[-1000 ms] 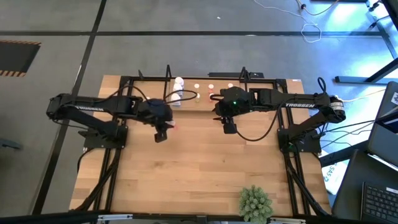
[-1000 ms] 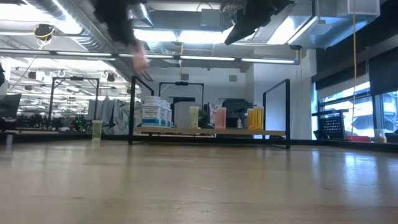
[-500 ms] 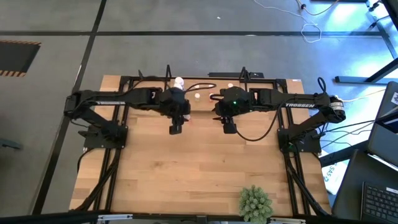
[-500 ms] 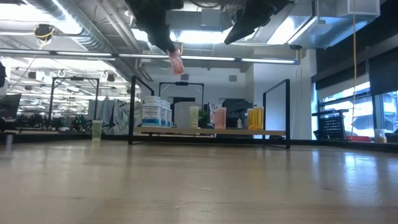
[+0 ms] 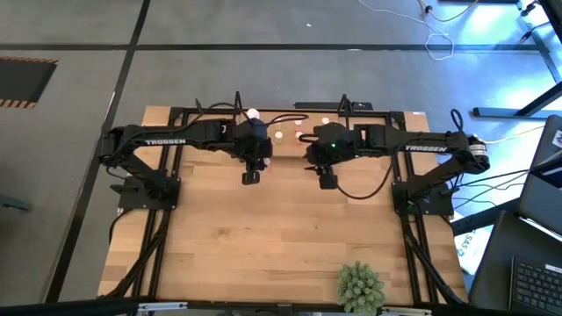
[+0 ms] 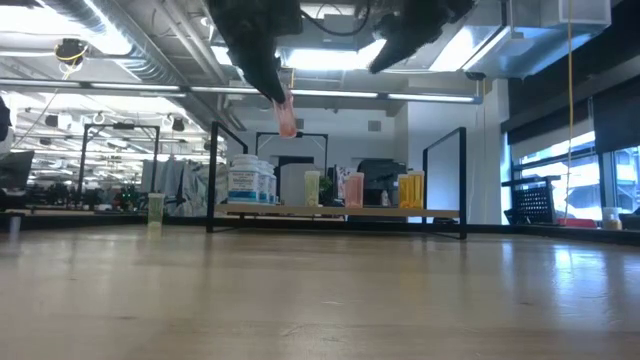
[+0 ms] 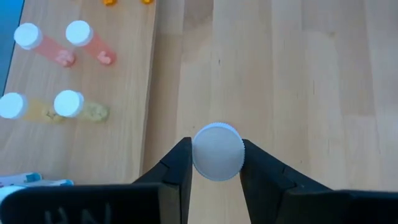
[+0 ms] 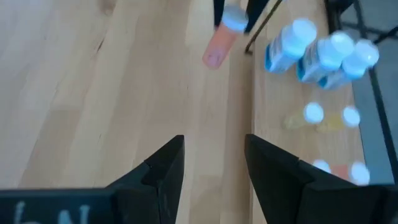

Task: Pick and place medicine bottles onto shelf by color
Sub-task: Put the red pill bottle on the shelf aligned with the other red pill bottles

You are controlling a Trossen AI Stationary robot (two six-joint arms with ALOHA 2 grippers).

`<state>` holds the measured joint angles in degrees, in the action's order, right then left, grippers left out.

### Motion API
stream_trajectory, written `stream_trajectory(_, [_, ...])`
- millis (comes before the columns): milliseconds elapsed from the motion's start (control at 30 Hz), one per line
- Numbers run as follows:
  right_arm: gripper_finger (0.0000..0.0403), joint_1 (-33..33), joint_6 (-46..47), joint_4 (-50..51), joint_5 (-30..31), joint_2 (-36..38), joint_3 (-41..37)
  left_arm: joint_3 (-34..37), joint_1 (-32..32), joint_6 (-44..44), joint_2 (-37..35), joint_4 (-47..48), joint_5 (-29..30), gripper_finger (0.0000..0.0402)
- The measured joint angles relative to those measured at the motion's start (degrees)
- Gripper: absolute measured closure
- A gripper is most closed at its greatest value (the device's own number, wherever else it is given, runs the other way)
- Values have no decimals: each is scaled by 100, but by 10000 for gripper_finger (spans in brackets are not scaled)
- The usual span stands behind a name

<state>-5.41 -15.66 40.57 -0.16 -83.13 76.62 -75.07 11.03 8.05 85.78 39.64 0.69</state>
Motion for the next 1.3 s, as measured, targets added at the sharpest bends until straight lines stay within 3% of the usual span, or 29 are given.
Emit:
stream_trajectory(100, [232,-16,32,280,-145,206,-11,0,20,5,0,-31,-2,307])
stream_trajectory(267, [232,-213,36,-126,-1069,942,-495,0,66,141,-2,-349,11,307])
stream_trajectory(500, [232,-398,551,-1386,-852,2211,-1873,-215,210,459,57,-723,-36,307])
stream_trajectory(667, [232,-397,798,-1892,-845,2694,-2513,-1203,344,782,696,-216,-44,307])
stream_trajectory(933, [232,-393,773,-1988,-846,2785,-2629,-3008,385,1567,2060,902,-42,307])
stream_trajectory(1133, [232,-392,769,-1634,-848,2987,-2625,-3123,604,1963,2709,779,-463,307])
stream_trajectory(1300, [232,-391,769,-1567,-846,3088,-2621,-3123,796,2103,3100,560,-460,307])
